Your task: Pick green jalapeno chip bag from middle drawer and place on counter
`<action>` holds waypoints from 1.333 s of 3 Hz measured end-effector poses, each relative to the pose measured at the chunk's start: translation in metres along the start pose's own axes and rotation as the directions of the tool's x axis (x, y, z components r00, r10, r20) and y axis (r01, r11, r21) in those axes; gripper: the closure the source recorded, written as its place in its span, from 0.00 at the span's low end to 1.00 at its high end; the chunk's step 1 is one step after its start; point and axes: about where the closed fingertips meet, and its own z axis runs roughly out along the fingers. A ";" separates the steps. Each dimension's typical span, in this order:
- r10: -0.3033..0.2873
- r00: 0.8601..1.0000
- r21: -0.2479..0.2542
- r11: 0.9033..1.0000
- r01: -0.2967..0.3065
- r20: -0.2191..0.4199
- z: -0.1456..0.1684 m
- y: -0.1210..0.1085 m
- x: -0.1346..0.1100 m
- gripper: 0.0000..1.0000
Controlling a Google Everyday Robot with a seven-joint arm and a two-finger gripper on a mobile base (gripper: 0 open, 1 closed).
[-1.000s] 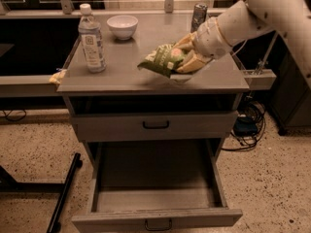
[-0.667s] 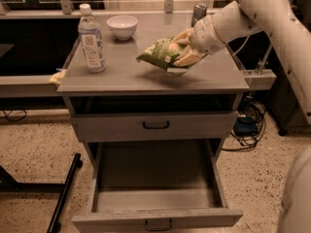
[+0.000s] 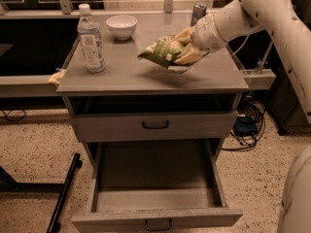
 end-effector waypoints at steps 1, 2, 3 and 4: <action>0.000 1.000 0.000 1.000 0.000 0.000 0.000 0.000 0.000 0.36; 0.000 1.000 0.000 1.000 0.000 0.000 0.000 0.000 0.000 0.12; 0.000 1.000 0.000 1.000 0.000 0.000 0.000 0.000 0.000 0.00; 0.000 1.000 0.000 1.000 0.000 0.000 0.000 0.000 0.000 0.00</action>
Offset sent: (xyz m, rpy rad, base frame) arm 0.0000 0.0000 0.0000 0.0000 0.0000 0.0000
